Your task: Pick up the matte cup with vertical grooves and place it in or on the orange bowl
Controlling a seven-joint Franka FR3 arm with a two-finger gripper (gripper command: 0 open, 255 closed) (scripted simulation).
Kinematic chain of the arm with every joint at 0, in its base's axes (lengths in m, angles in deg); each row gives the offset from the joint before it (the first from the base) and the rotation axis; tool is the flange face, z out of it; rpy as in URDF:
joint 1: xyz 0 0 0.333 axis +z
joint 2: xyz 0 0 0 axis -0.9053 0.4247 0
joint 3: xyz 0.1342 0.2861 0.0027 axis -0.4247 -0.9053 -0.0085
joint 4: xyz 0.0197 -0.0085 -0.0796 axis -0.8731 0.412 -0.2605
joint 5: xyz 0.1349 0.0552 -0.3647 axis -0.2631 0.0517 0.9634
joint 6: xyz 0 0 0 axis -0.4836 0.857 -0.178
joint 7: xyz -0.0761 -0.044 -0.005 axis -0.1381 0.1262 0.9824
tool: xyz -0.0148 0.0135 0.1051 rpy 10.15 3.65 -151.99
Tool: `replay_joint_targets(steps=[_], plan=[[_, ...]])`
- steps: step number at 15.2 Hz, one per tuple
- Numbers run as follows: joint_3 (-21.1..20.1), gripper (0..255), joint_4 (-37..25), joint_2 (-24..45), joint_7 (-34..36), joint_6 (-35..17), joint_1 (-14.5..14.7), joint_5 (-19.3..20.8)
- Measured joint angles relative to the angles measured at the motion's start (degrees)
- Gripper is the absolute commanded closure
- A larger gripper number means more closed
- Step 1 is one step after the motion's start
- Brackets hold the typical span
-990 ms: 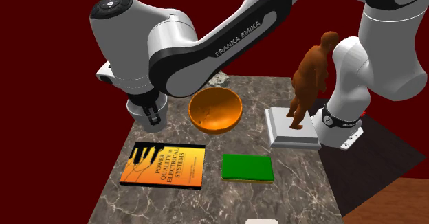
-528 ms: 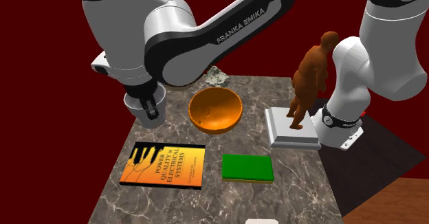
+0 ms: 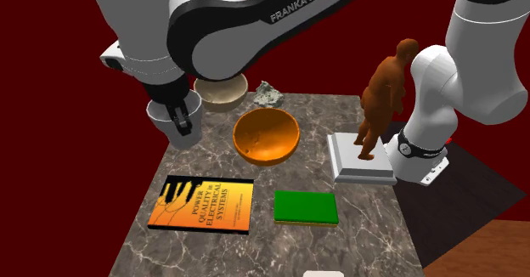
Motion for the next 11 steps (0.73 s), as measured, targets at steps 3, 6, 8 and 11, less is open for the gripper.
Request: replay_joint_targets(steps=[3,6,8,11], plan=[[0.0,255,-2.0,-0.3,-0.3,2.2,0.0,-0.1],[0.0,255,-3.8,-0.5,-0.6,4.3,0.0,-0.1],[0.0,255,-5.2,-0.7,-0.8,5.8,0.0,-0.2],[0.1,255,-7.6,-0.6,-1.2,8.1,-0.1,-0.3]])
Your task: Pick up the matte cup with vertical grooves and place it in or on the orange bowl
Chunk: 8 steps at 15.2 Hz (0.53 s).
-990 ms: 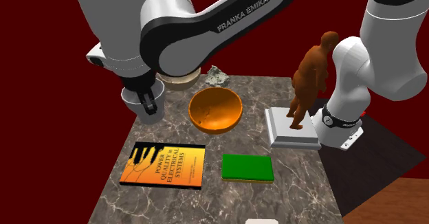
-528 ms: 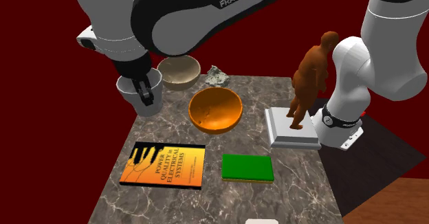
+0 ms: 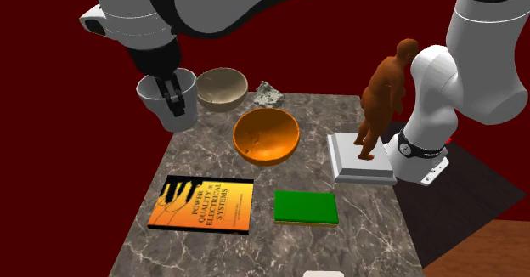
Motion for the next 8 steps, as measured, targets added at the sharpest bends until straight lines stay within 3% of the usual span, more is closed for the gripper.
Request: replay_joint_targets(steps=[8], plan=[[0.0,255,-6.8,0.5,-0.7,6.2,0.0,-0.2]])
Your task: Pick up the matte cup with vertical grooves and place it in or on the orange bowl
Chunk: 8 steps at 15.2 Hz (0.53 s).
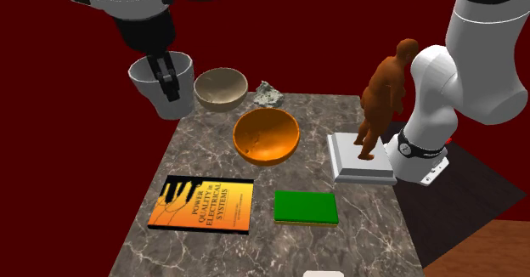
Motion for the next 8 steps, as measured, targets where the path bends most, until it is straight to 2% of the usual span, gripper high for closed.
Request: replay_joint_targets(steps=[2,8], plan=[[-0.1,255,3.8,-3.1,0.6,-0.6,0.5,0.5],[-1.1,255,20.4,-17.2,4.1,-2.7,2.8,2.6]])
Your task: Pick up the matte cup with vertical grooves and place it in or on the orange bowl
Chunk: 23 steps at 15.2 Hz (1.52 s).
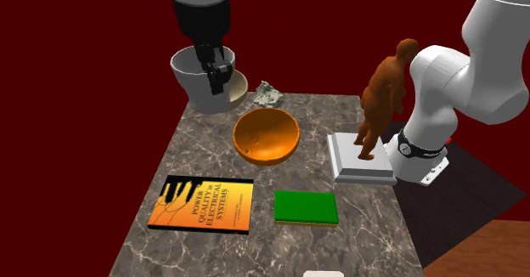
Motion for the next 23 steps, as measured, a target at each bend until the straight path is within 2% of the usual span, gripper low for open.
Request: replay_joint_targets(steps=[4,9,23], plan=[[-0.9,255,10.6,-10.1,1.9,-0.3,0.8,1.2],[-2.6,255,19.3,-19.7,4.6,1.1,1.7,1.7],[-2.5,255,30.8,-20.6,6.7,-9.3,1.7,2.3]])
